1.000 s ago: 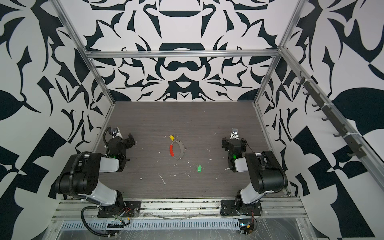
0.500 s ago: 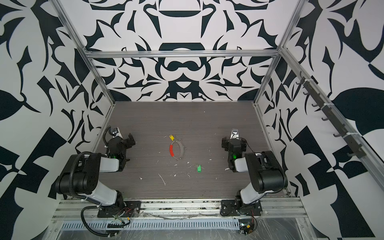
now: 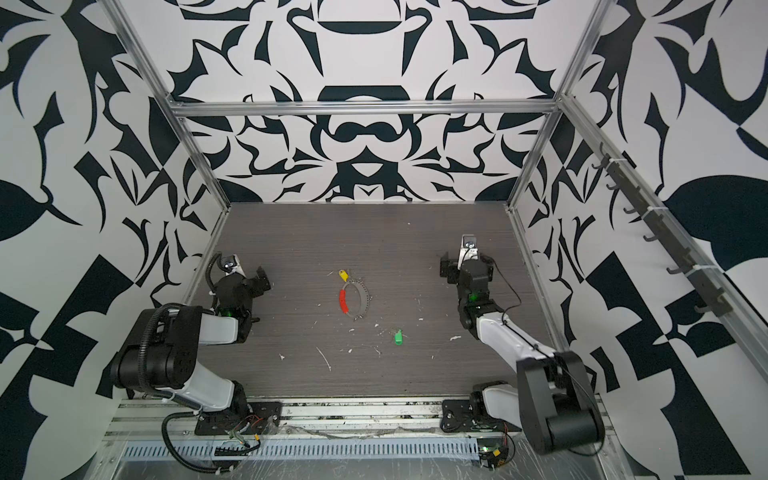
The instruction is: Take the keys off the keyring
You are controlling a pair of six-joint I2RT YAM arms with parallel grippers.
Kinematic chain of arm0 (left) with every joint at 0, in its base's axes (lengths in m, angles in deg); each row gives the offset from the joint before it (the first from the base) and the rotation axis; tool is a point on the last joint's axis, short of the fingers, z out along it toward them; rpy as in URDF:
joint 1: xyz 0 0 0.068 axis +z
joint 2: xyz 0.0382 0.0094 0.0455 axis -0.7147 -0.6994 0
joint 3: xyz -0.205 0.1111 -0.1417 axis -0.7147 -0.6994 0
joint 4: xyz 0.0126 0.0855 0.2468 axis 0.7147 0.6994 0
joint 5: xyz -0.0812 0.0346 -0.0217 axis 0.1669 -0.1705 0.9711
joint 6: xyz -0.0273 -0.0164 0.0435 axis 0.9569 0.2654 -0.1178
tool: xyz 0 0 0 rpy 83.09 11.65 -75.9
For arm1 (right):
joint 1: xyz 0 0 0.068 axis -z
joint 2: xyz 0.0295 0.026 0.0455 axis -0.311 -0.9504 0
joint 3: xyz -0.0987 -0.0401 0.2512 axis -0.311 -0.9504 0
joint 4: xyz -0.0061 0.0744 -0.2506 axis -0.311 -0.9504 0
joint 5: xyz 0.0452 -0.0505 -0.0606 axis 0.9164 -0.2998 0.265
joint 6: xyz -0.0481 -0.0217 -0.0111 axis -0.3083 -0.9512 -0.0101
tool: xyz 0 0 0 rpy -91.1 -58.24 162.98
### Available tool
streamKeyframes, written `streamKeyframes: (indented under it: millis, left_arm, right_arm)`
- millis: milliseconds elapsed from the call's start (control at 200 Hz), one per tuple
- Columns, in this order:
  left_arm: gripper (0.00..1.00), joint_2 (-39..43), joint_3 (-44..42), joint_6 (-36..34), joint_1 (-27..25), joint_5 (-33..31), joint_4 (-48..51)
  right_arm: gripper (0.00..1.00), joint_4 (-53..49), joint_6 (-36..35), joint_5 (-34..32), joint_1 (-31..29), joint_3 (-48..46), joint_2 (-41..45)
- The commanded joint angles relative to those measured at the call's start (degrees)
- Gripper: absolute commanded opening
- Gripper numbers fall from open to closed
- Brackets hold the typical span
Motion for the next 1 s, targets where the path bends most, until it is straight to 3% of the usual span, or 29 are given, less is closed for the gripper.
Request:
streamKeyframes:
  millis: [0, 105, 250, 485, 565, 620, 995]
  left_arm:
    - [0.99, -0.05, 0.10, 0.09, -0.16, -0.01, -1.77]
    - [0.99, -0.05, 0.10, 0.03, -0.13, -0.03, -1.82]
    - [0.99, -0.06, 0.16, 0.06, -0.13, 0.00, -1.77]
    - [0.99, -0.05, 0.19, 0.07, -0.15, -0.02, -1.78]
    - [0.99, -0.05, 0.11, 0.06, -0.14, 0.02, -1.77]
    - [0.99, -0.14, 0.11, 0.05, -0.14, 0.03, -1.85]
    - [0.99, -0.05, 0.10, 0.07, -0.14, -0.06, -1.79]
  right_arm:
    - [1.00, -5.65, -1.39, 1.77, -0.23, 2.09, 3.54]
    - [1.00, -3.64, -0.48, -0.09, -0.19, -0.90, 1.68]
    - [1.00, 12.49, -1.54, -0.91, -0.08, -10.16, -4.77]
    - [1.00, 30.29, -3.72, 2.35, 0.51, -11.70, -22.50]
    - [1.00, 22.15, -1.20, 3.49, 2.31, -9.42, -20.44]
    - [1.00, 23.97, -0.88, 5.75, 2.87, -9.62, -21.22]
    - [1.00, 22.58, -0.54, 4.94, 3.28, -9.53, -20.63]
